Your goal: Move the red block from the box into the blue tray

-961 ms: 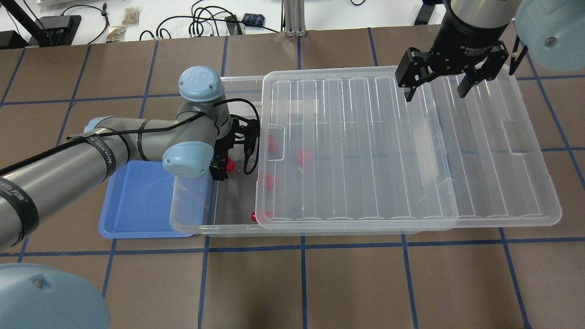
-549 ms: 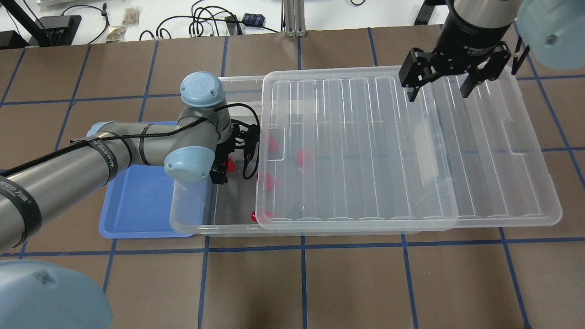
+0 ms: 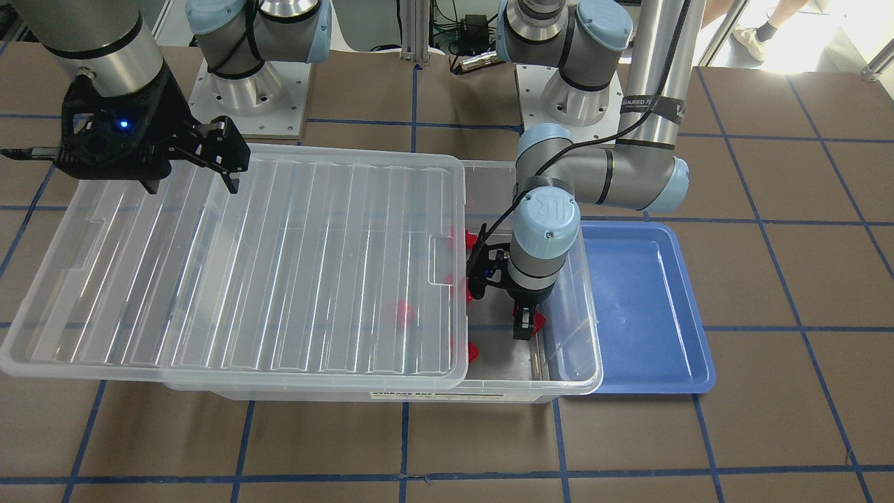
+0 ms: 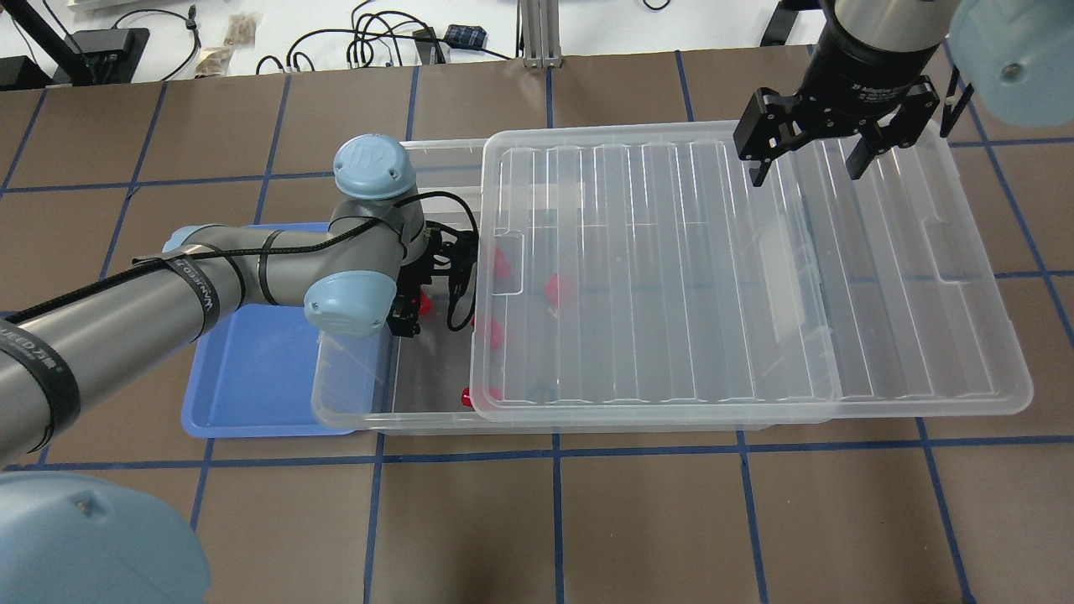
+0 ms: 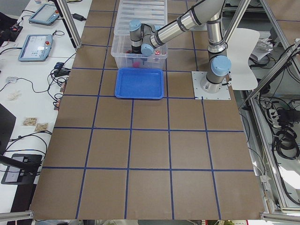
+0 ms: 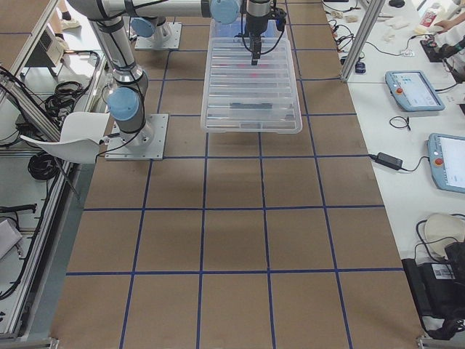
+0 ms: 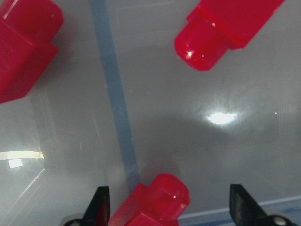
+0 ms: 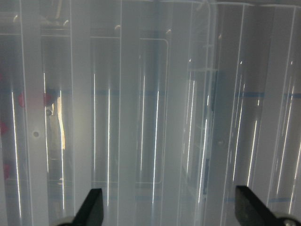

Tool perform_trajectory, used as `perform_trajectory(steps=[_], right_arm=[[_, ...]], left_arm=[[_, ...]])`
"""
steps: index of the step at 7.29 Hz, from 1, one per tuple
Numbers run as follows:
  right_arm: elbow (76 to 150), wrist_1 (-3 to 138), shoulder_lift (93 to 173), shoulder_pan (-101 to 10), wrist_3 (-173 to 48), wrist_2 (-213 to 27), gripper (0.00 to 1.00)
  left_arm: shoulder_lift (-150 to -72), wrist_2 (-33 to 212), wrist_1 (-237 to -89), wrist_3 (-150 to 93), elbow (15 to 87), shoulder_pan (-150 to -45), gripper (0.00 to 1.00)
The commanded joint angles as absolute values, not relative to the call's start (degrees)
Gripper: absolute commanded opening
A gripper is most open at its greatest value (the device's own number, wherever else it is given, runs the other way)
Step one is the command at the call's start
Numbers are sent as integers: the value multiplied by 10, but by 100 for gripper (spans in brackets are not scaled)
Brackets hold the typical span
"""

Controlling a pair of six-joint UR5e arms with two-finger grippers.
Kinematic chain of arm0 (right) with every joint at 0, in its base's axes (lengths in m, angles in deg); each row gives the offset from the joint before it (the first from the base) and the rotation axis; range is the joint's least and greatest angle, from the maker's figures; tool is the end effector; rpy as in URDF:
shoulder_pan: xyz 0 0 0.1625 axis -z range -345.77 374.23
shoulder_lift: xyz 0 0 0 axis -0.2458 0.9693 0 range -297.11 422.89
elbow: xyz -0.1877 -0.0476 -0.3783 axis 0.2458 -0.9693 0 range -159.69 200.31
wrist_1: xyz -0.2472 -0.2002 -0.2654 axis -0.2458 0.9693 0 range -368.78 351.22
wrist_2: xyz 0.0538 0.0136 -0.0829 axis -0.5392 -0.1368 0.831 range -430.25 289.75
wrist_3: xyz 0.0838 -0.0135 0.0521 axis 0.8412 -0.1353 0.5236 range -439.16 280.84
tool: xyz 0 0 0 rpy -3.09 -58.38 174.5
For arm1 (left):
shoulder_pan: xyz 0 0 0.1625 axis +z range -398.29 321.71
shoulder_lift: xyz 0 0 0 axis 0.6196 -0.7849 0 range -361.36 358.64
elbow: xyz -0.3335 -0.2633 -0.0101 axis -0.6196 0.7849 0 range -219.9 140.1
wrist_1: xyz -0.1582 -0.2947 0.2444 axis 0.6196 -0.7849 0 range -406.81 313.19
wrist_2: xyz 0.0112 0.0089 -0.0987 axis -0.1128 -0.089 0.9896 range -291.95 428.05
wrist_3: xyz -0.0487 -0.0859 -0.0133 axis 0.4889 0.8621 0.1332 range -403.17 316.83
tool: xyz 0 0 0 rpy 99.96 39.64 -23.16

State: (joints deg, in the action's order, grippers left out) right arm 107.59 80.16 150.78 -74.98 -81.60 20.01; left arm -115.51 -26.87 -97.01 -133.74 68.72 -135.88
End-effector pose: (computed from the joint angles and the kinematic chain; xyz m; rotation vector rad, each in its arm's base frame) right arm 0.1259 -0.5087 0.4910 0.0452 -3.1370 -0.0123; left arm -0.1971 -0.5349 0.1796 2.3508 2.0333 0.1493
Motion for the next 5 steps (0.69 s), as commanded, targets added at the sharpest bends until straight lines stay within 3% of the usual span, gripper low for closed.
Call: perform_trajectory(steps=[1,3,5], right_arm=[[1076,802,1508,-750,-816,200,100],[1076,802,1508,-750,-816,200,100],[1076,802,1508,-749,-815,200,100]], left_arm=[[-1154,-270,-969,-1336,686,-1363,25],[-1148,-269,-969,-1327,679,-1366,15],[-1142,-269,-967,-1322,679,-1368,13]])
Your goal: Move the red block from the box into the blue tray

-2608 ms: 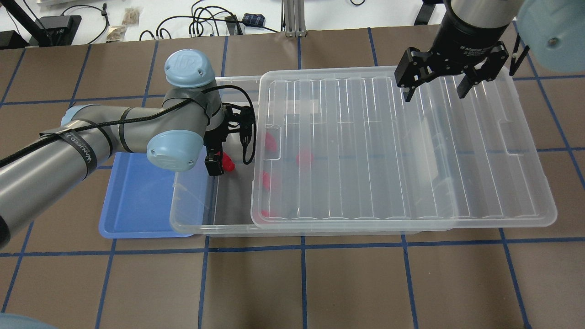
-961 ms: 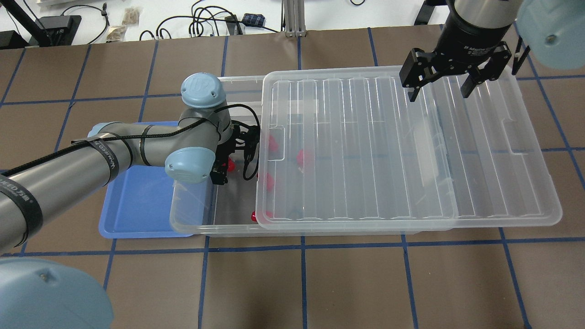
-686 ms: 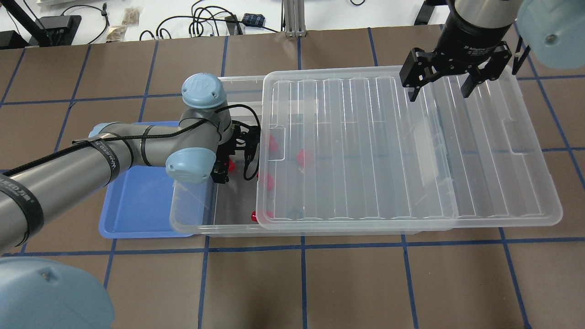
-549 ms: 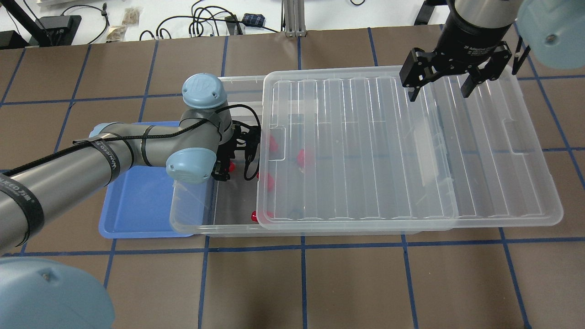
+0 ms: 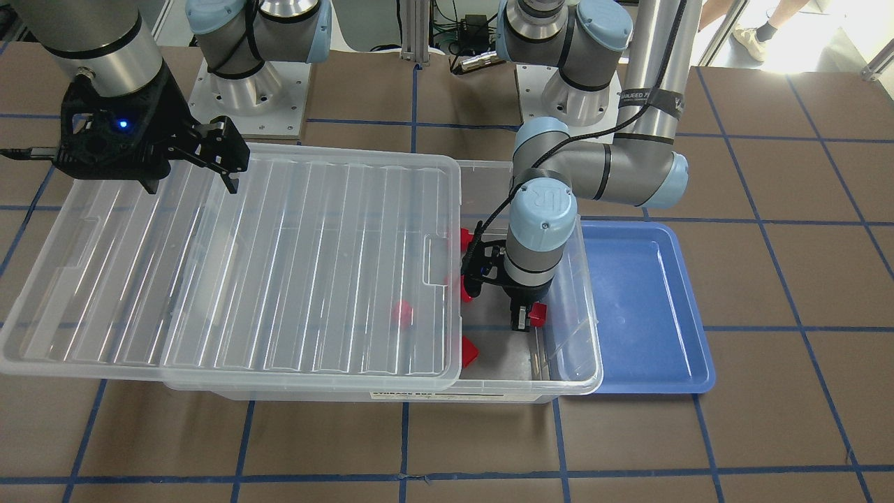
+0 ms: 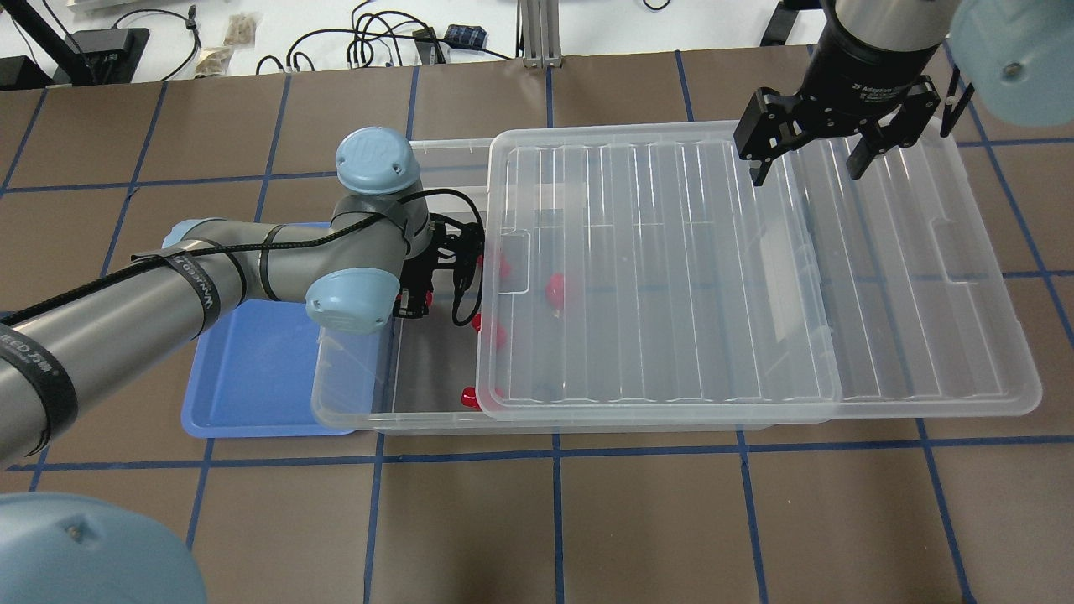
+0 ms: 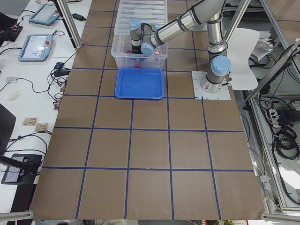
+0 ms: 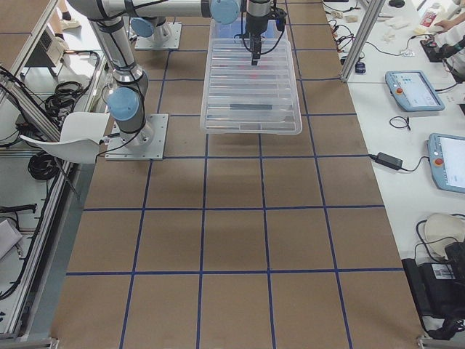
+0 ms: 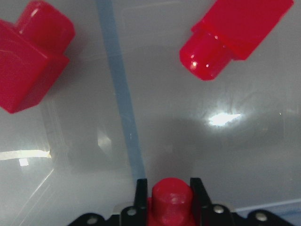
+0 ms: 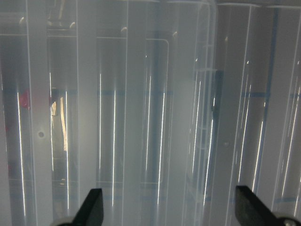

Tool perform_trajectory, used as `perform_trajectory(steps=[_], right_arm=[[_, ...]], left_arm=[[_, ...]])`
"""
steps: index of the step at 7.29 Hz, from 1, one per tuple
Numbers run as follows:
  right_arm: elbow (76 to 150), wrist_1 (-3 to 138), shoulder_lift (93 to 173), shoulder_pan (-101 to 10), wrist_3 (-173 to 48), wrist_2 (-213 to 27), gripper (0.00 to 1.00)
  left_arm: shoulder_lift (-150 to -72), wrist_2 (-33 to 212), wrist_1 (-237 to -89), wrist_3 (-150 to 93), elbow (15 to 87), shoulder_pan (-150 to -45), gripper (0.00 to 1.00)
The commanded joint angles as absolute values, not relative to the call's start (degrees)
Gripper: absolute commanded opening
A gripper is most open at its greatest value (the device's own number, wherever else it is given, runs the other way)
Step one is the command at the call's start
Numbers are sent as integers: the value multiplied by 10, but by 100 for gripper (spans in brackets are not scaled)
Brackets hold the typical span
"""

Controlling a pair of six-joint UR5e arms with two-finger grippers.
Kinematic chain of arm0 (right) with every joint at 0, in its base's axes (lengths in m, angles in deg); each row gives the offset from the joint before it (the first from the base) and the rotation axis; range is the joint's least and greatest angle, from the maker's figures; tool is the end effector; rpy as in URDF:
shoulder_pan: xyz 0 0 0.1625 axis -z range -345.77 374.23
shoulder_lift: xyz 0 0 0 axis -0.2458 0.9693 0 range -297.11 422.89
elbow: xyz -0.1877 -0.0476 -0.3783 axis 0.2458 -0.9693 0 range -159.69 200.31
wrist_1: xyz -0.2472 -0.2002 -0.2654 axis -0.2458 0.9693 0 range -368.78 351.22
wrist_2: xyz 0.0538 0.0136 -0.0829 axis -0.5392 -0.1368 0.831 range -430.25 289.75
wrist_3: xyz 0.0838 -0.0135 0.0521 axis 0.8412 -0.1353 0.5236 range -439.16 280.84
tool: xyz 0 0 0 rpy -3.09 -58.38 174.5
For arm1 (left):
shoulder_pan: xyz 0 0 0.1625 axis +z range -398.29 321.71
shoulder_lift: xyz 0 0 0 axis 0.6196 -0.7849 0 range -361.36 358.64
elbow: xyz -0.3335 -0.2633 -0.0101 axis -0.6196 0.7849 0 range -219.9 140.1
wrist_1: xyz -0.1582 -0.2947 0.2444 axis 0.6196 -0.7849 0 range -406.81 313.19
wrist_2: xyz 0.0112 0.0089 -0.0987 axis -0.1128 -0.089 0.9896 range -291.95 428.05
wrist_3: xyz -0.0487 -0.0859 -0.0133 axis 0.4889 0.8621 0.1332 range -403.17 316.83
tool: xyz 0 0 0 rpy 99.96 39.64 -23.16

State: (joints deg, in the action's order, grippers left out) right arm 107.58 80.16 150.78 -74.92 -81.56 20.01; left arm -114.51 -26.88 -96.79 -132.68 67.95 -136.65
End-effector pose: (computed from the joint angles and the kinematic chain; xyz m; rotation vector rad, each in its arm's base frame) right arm 0.1254 -0.5088 0.4911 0.0424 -3.1370 -0.0121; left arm -0.2050 -0.5370 0.1950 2.3271 2.0262 0.1069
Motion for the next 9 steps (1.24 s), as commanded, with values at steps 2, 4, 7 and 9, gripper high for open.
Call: perform_trajectory(steps=[2,4,7,9], right_arm=[[1076,802,1506,-749,-815,199,100],[1076,802,1506,-749,-814,199,100],[1076,802,1506,-749,-814,200,100],[1075,802,1506,-749,-814,200,100]], left_arm=[[-1125,-269,-967,-1306,675,-1370,12],[-1094,-267,-973,-1224,675,-1372,9],[-1040,-263,-986,-1116,674,-1373,3],[-1006,-263,-994,-1030,672,-1373,1]])
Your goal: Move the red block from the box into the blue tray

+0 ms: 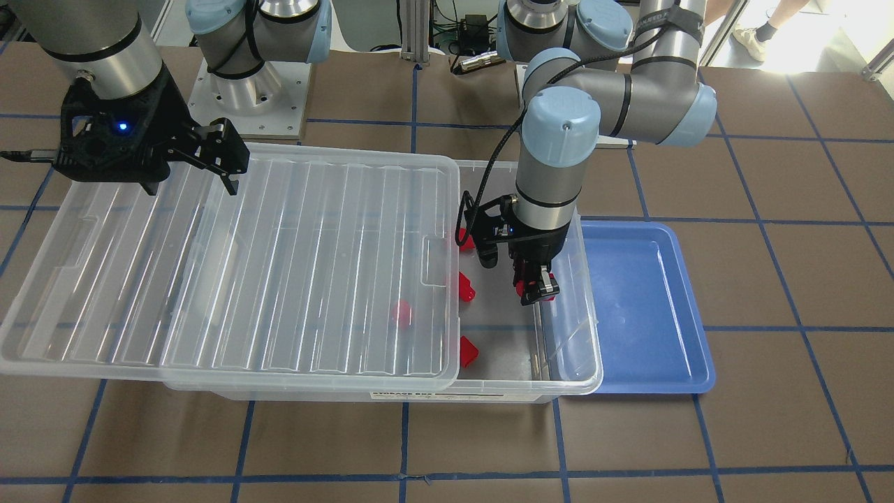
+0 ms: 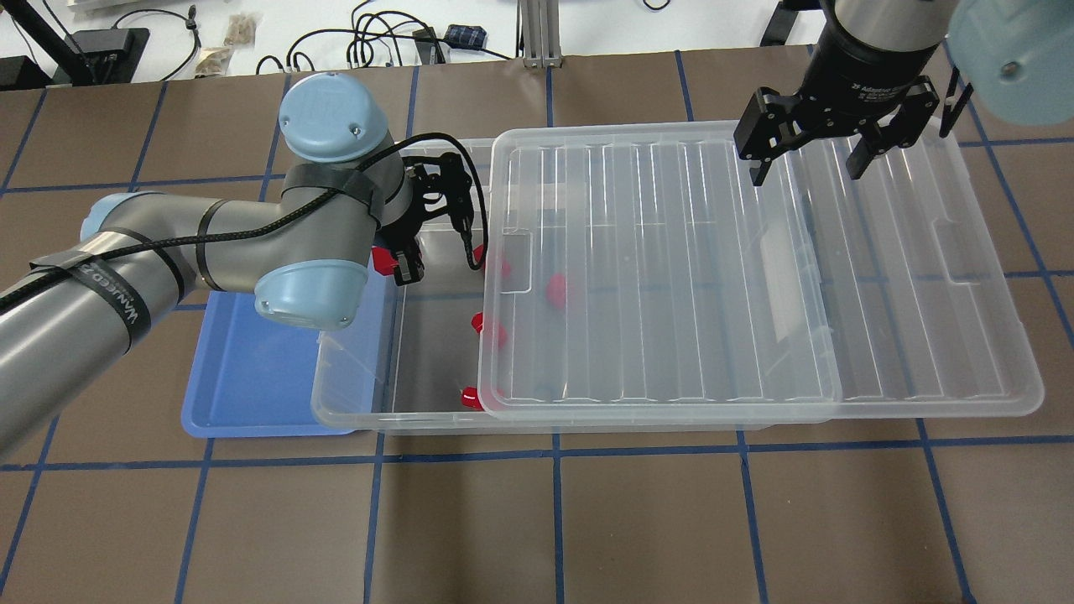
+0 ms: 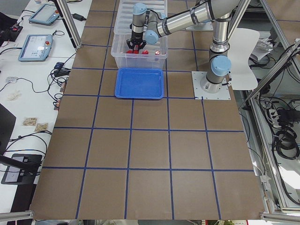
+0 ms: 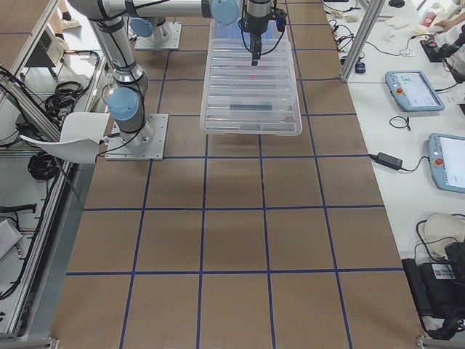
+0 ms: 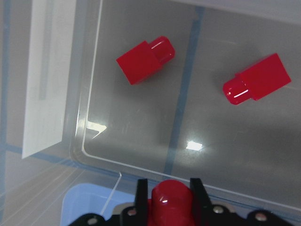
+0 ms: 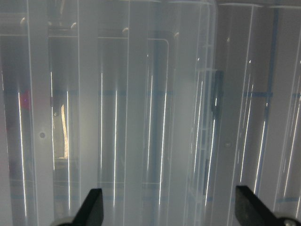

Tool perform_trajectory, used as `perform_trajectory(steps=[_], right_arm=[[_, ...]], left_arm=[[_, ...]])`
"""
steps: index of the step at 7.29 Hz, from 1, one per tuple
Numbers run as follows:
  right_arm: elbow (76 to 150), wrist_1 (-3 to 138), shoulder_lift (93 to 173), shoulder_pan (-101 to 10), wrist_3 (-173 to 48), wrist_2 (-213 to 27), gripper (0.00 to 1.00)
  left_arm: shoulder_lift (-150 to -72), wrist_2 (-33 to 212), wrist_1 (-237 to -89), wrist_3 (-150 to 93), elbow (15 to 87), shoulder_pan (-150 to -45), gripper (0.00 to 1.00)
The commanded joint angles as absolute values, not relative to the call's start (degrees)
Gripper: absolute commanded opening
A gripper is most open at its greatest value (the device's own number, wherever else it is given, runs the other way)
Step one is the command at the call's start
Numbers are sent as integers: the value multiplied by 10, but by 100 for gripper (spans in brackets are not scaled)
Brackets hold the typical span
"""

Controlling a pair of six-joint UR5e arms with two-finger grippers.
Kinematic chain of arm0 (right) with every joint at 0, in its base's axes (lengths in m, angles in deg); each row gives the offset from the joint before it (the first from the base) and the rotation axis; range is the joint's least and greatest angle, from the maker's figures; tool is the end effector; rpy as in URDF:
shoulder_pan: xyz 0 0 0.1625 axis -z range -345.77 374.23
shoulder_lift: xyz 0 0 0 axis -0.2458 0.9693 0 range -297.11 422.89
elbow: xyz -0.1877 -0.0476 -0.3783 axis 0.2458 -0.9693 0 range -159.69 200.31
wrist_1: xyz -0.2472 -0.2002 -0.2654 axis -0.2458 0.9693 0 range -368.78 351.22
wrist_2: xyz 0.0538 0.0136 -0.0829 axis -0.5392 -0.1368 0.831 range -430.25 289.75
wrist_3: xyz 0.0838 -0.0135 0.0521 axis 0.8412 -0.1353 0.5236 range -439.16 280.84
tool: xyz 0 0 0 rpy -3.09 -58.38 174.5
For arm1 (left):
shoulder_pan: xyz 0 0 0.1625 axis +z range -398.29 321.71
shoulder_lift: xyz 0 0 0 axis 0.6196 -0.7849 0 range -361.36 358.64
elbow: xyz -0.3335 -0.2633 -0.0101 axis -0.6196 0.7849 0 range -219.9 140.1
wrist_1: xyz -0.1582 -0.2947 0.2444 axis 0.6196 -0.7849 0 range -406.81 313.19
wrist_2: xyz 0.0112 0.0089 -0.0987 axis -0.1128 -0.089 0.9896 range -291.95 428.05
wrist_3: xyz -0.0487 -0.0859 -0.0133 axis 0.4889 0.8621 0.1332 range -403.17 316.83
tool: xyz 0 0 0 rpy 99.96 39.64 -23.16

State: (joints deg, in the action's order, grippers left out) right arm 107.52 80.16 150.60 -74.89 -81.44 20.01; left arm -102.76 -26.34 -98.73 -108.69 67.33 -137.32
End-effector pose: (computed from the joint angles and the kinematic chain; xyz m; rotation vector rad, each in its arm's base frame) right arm 0.1251 -0.5100 0.4900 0.0383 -3.1371 -0.0153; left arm -0.2093 -0.5165 0.3095 1.8044 2.3866 -0.1631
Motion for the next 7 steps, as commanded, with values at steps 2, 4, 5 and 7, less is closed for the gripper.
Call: perform_trajectory(steps=[2,4,5,7], right_arm=[[1075,802,1506,-749,-814,200,100],[1074,802,1506,-749,-814,200,100],[1073,802,1506,-749,-814,199,100],[1071,801,1507,-749,-810,198,100]], left_arm=[[-972,-262,-1001,-868,671,-1373,1],[-948,-263,-1016,-841,672,-1359,1],[-937,-266,-1029,-770,671,-1339,1],[-930,-269,-1051,-686,671,-1288,1]])
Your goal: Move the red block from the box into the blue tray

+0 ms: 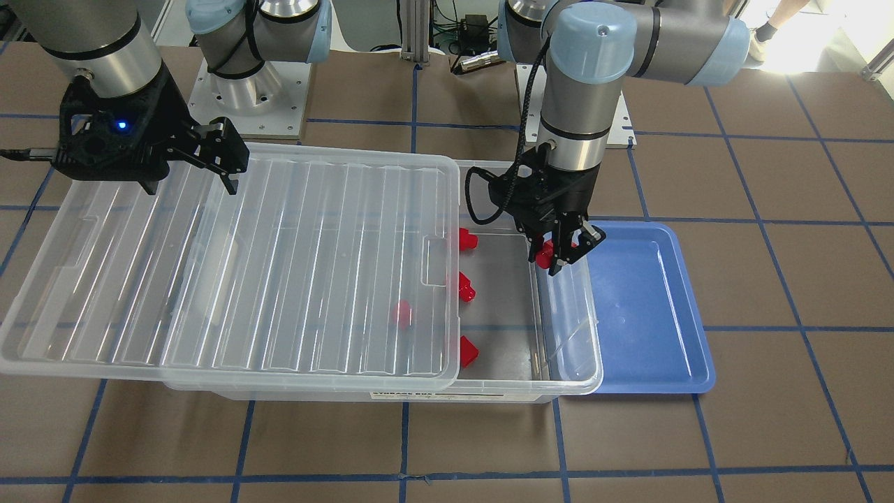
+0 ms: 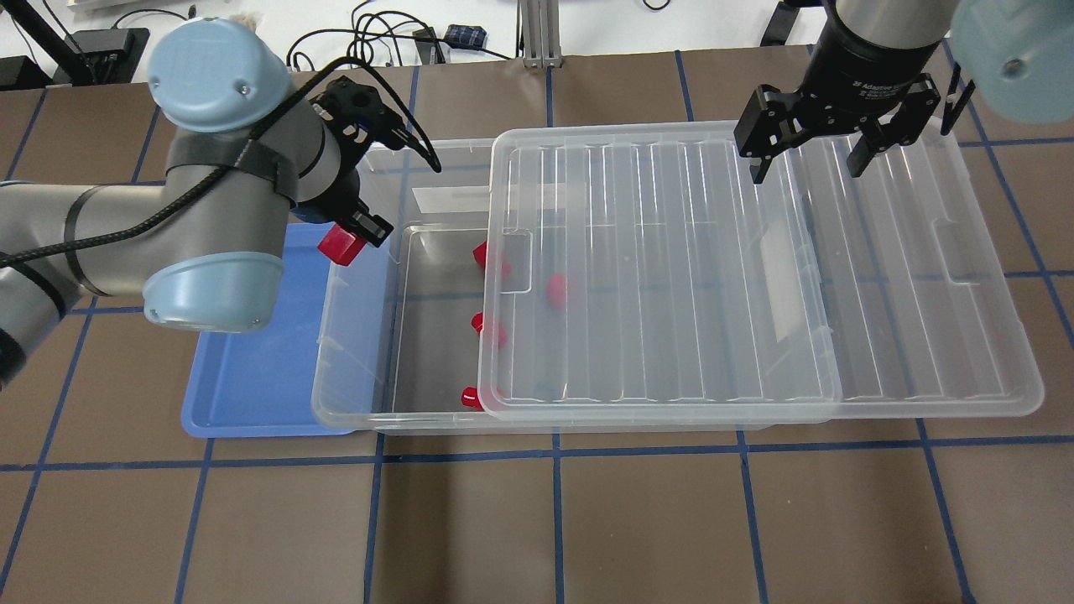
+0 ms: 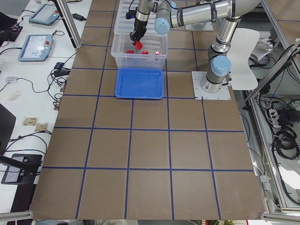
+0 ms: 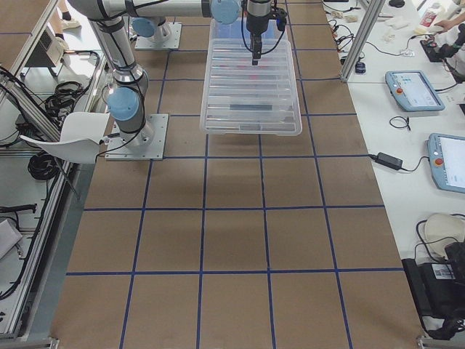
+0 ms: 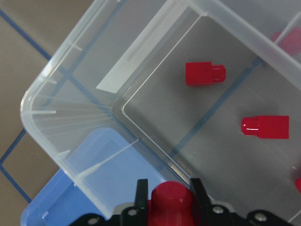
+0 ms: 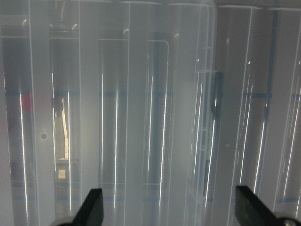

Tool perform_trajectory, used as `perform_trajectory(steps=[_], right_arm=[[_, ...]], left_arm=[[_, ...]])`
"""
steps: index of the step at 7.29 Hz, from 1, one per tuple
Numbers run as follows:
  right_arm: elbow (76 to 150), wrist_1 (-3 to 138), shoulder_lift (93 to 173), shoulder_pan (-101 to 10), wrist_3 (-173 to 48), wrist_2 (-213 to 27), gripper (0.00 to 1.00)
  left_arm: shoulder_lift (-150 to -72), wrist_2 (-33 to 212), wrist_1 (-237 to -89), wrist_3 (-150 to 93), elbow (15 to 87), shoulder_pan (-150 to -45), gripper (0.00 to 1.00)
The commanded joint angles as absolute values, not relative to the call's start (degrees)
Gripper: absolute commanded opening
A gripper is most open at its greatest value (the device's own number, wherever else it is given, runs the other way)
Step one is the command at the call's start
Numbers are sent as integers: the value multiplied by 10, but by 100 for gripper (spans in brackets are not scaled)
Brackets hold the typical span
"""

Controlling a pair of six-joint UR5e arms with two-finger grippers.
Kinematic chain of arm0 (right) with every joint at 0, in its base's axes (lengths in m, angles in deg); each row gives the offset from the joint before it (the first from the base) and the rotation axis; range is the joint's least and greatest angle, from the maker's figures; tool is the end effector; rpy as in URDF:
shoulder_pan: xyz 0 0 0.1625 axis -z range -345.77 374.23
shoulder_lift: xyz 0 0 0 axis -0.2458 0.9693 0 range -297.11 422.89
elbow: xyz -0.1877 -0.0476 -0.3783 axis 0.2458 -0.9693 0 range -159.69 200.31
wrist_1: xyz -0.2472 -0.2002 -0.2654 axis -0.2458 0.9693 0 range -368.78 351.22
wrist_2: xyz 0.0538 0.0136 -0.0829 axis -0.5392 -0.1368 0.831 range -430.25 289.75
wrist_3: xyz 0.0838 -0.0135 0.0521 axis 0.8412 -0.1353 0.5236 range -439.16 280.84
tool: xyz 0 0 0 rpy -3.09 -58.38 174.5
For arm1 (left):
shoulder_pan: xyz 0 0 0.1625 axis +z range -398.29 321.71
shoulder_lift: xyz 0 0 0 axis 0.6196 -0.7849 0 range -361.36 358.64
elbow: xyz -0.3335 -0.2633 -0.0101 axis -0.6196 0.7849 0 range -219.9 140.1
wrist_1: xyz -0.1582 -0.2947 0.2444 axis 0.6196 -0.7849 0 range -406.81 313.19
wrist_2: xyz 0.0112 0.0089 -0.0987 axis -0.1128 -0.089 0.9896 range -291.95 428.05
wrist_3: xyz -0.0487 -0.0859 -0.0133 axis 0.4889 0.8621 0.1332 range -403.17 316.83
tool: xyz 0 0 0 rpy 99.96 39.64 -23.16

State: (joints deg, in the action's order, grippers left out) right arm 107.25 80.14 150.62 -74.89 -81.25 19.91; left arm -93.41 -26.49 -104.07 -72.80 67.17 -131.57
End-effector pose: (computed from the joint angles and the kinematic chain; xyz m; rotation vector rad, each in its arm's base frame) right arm 0.1253 -0.5104 0.4925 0.0331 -3.1388 -0.0079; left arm -0.1542 -0.4981 0.3857 0.8344 2.8752 -0.3206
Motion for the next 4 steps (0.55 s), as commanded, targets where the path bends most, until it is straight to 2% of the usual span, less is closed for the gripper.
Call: perform_trajectory(steps=[1,4], right_arm=[[1071,801,1507,-749,-809,198,100],[1071,801,1507,-748,-808,198,100]], left_arm=[[-931,-271,-1074,-685,671,-1250,1],[-957,-263,-1099,-672,678,-1118,0]])
